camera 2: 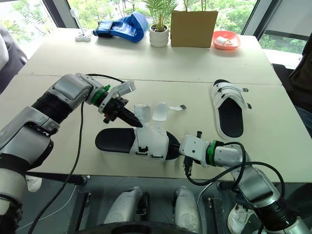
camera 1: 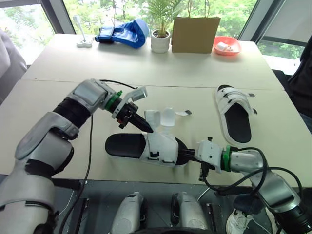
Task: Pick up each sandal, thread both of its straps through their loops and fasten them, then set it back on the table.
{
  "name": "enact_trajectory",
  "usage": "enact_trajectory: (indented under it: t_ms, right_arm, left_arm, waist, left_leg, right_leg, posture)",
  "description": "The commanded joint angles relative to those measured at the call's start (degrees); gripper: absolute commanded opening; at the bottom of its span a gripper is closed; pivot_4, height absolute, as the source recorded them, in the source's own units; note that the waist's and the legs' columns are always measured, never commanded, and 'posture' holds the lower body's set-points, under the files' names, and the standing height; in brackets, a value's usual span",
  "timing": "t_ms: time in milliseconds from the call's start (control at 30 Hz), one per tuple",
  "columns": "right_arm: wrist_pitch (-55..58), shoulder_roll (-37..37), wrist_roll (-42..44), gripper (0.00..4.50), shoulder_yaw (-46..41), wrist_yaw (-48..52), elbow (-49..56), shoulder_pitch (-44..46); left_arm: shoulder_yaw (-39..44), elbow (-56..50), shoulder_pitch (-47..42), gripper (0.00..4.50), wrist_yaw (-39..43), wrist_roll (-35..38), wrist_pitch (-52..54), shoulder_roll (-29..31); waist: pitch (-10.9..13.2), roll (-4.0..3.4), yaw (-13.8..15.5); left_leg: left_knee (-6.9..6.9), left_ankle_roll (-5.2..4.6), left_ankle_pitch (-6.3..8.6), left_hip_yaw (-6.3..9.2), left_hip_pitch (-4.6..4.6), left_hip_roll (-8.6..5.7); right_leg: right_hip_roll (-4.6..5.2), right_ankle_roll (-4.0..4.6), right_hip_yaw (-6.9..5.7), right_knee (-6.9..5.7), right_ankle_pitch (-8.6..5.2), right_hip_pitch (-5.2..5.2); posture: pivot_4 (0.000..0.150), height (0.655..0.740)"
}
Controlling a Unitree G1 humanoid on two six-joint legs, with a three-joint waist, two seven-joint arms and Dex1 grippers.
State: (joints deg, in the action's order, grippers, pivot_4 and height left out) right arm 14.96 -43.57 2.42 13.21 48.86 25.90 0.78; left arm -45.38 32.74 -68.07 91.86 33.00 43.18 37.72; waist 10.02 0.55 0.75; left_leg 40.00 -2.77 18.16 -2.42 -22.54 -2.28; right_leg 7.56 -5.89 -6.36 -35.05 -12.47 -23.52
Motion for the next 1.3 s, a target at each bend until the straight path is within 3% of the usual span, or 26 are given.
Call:
enact_trajectory:
  t_ms: [33,167,400,533,700,1300]
  right_arm:
    - [1.68,0.04,-1.64,0.00,2.63,0.33,-1.42,-2.06]
    - [1.94,-0.03,-1.58,0.00,2.70,0.41,-1.25,-1.76]
    - [1.74,0.01,-1.74,0.00,2.87,0.57,-1.67,-1.19]
    - [1.63,-0.20,-1.92,0.00,2.85,0.64,-1.58,-1.29]
    - [1.65,-0.60,-1.97,0.00,2.62,0.77,-1.28,-1.59]
    - [2.27,-0.76,-1.81,0.00,2.35,0.80,-0.34,-1.93]
  left_arm:
    - [-0.67,-1.19,0.19,0.02,0.64,-2.46,-3.49,0.13]
    - [0.19,-1.54,1.21,0.02,0.63,-4.38,-6.29,-0.39]
    - [1.47,-3.72,1.37,0.02,0.63,-1.69,-3.15,-0.42]
    - [5.53,-3.40,-2.27,0.02,0.64,7.70,10.42,-0.77]
    - [3.62,-7.62,-2.57,0.02,0.64,13.71,14.11,3.67]
    - [2.52,-2.95,-1.55,0.02,0.64,7.36,7.15,1.11]
  waist:
    - [0.00,0.00,-0.01]
    - [0.00,0.00,-0.02]
    - [0.00,0.00,-0.02]
    - [0.02,0.03,-0.03]
    - [0.02,0.02,-0.13]
    - [0.02,0.03,0.01]
  left_leg:
    - [0.00,-0.01,0.01,0.00,0.00,0.00]
    - [0.00,0.01,-0.01,0.00,0.00,0.00]
    - [0.00,0.00,0.00,0.00,0.00,0.00]
    - [0.01,-0.02,0.01,0.00,-0.03,0.00]
    - [0.02,-0.03,0.01,0.00,-0.05,0.00]
    - [0.05,0.01,-0.01,0.00,-0.04,-0.01]
  right_leg:
    - [0.00,0.00,0.00,0.00,0.00,0.00]
    - [0.00,0.00,0.00,0.00,-0.01,-0.01]
    - [0.00,-0.01,0.00,0.00,-0.01,-0.01]
    - [-0.01,-0.02,-0.01,-0.01,-0.02,-0.01]
    - [-0.02,-0.08,0.01,-0.06,-0.06,-0.05]
    - [-0.01,-0.08,0.00,-0.04,-0.06,0.01]
  posture:
    - [0.150,0.7209]
    - [0.150,0.7209]
    - [0.150,0.7209]
    - [0.150,0.7209]
    - [0.150,0.7209]
    - [0.150,0.7209]
